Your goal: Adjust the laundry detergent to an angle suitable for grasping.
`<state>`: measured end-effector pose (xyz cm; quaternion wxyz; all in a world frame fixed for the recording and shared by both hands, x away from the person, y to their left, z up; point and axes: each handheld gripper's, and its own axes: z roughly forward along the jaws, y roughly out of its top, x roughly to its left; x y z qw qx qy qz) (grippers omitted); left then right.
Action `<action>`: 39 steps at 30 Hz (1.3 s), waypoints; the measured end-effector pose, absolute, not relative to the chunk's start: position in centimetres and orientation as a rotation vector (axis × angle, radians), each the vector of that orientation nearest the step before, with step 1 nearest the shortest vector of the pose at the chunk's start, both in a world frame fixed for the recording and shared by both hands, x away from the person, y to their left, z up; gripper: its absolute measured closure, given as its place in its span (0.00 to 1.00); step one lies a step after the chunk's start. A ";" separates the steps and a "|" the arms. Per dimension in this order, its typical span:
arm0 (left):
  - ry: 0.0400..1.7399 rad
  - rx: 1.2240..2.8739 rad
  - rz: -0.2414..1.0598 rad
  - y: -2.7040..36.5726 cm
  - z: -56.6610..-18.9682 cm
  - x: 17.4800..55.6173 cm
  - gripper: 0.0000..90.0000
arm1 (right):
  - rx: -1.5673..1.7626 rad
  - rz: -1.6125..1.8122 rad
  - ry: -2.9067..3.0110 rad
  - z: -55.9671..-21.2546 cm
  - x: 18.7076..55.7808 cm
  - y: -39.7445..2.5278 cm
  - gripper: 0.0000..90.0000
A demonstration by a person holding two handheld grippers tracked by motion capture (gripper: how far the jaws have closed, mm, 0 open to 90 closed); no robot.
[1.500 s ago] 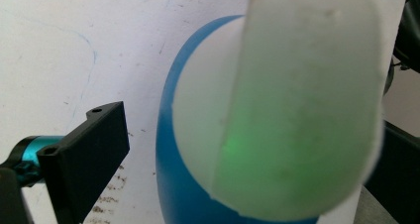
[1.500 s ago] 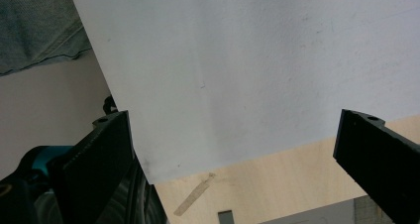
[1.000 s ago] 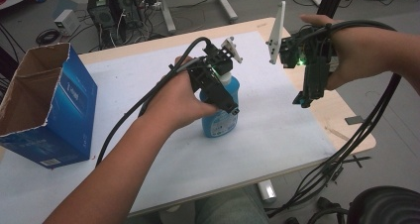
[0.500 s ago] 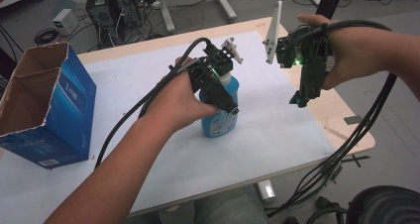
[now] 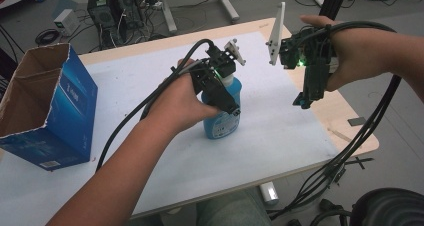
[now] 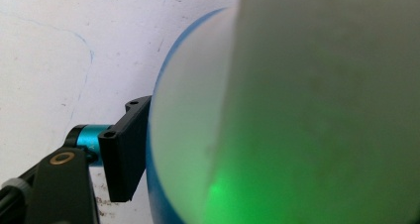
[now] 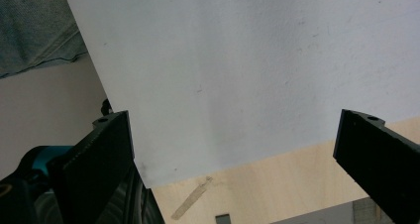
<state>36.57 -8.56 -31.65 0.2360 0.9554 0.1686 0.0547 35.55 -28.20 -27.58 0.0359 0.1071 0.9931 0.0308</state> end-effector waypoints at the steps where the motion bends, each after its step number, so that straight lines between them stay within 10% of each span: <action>1: 0.462 2.620 0.150 -8.6 -31.7 36.6 0.27 | 0.328 0.095 3.050 -27.6 35.5 -28.2 0.01; 39: 0.366 2.598 0.047 -6.2 -29.5 36.1 0.49 | 0.311 0.100 3.048 -27.6 35.8 -27.7 0.01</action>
